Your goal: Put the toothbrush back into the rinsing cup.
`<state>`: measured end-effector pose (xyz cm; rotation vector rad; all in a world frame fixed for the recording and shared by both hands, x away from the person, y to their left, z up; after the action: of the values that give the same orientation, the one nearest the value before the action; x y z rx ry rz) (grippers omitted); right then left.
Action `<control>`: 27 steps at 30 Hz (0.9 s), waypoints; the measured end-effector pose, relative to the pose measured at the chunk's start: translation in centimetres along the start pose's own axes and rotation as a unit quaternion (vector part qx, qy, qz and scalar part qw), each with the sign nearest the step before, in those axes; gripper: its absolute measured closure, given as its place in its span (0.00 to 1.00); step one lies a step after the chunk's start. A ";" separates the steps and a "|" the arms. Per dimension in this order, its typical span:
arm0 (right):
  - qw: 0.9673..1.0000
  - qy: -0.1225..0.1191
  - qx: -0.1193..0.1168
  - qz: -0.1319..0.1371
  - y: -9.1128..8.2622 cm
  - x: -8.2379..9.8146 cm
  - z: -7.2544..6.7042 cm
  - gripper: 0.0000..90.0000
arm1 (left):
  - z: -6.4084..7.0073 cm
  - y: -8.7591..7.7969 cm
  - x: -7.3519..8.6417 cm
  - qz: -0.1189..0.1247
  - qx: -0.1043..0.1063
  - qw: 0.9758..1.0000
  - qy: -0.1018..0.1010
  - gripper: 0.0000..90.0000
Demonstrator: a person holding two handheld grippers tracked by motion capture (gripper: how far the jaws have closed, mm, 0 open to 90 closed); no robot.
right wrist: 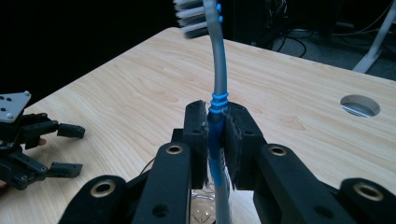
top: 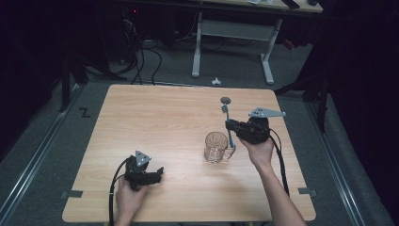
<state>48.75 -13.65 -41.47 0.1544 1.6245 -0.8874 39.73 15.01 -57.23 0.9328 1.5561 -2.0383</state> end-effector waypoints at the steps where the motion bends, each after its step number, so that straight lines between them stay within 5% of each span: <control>1: 1.000 0.000 0.000 -0.001 -0.1 0.1 0.0 0.89 | 0.0 0.0 0.0 0.000 0.000 1.000 0.000 0.17; 27: 1.000 -0.002 0.008 -0.004 -1.2 1.0 0.1 0.89 | 0.0 0.0 0.0 0.000 0.000 1.000 0.000 0.17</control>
<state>47.92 -14.86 -41.79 0.1577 1.6167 -0.9057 39.73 15.00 -57.23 0.9322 1.5557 -2.0382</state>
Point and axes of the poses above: each handheld gripper's, and its own axes: y roughly forward along the jaws, x roughly out of its underside, z roughly to its right, the point moved 9 cm from there along y, roughly forward along the jaws, and after that the axes turned 11 degrees about -y, right-handed, at the moved point
